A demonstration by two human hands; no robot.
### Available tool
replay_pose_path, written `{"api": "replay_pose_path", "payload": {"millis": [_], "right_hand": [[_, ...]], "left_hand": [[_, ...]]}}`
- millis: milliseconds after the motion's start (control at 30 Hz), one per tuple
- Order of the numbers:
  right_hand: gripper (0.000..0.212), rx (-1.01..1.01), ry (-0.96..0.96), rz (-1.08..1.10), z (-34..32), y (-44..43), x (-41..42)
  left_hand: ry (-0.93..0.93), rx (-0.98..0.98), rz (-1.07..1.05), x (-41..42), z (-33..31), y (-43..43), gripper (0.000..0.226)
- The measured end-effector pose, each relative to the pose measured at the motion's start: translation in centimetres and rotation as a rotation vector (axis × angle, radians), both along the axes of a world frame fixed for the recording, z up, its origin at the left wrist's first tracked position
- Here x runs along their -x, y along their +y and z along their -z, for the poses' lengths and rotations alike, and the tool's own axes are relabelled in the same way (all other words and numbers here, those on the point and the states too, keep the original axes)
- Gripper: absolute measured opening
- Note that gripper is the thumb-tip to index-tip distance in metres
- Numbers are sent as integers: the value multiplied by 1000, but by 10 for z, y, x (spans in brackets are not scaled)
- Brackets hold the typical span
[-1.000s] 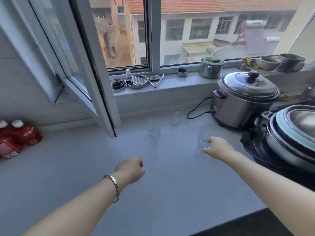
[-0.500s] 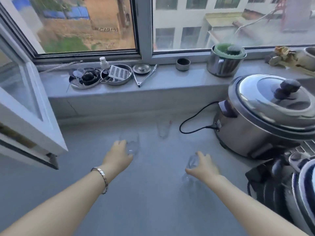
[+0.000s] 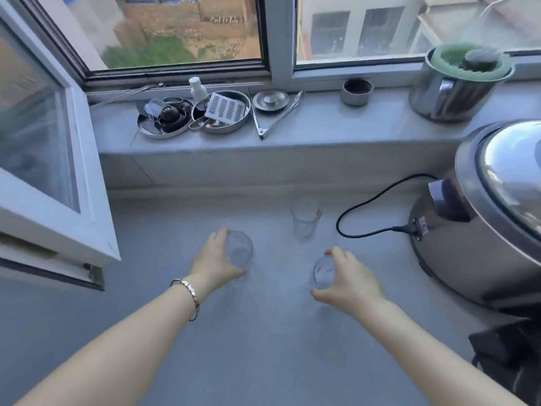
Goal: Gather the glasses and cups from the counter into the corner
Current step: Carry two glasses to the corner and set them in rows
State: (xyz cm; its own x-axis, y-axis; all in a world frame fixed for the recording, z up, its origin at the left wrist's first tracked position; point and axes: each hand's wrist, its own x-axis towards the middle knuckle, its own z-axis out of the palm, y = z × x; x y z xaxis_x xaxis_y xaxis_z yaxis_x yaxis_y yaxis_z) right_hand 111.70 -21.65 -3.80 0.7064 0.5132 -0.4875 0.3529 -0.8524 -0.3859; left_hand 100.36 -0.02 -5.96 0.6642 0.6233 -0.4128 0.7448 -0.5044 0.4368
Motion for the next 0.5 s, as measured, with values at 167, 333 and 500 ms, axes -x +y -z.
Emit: {"api": "replay_pose_path", "payload": {"millis": [167, 333, 500], "right_hand": [[74, -25, -50, -204, -15, 12, 19], [73, -98, -137, -467, -34, 37, 73], [79, -152, -170, -799, -56, 71, 167]], "left_hand": [[-99, 9, -139, 53, -14, -28, 83], [-164, -26, -325, 147, -41, -51, 81], [-165, -71, -537, 275, -62, -70, 87]]}}
